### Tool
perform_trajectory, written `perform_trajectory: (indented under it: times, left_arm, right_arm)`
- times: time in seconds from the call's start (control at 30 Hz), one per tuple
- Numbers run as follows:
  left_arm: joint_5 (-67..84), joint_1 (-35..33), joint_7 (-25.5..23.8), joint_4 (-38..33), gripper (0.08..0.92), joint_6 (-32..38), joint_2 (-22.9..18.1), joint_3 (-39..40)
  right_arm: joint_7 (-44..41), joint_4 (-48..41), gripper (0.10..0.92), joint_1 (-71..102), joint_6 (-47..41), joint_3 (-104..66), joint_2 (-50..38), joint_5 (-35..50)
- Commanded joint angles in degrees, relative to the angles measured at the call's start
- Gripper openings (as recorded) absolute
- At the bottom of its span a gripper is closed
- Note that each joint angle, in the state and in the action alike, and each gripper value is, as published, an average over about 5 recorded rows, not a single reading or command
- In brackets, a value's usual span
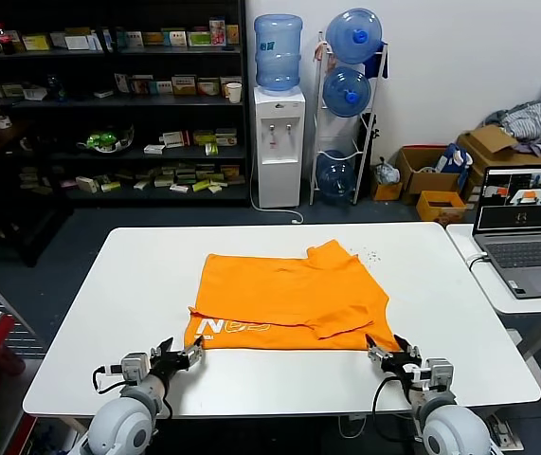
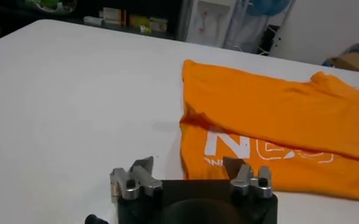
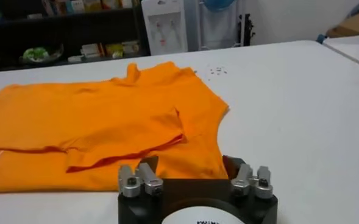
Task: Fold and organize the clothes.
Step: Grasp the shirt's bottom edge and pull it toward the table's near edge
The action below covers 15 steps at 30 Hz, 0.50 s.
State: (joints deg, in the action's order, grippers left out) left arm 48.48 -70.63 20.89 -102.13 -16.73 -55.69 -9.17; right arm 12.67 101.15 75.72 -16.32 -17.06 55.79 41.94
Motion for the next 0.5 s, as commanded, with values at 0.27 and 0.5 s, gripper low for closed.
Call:
perform_trajectory:
  times: [0.27,0.5]
  left_arm:
    - [-0.16,0.43,-0.32,0.09,0.490,-0.02,-0.33,0.37]
    - [-0.21,0.33,-0.25,-0.24,0.282,0.09,-0.35,0.37]
  right_arm:
    - [0.42,0.22,0.360,0.53,-0.29,-0.16,-0.21,1.10]
    - [0.66,1.51,0.163,1.11,1.34,-0.63,-0.44,1.23]
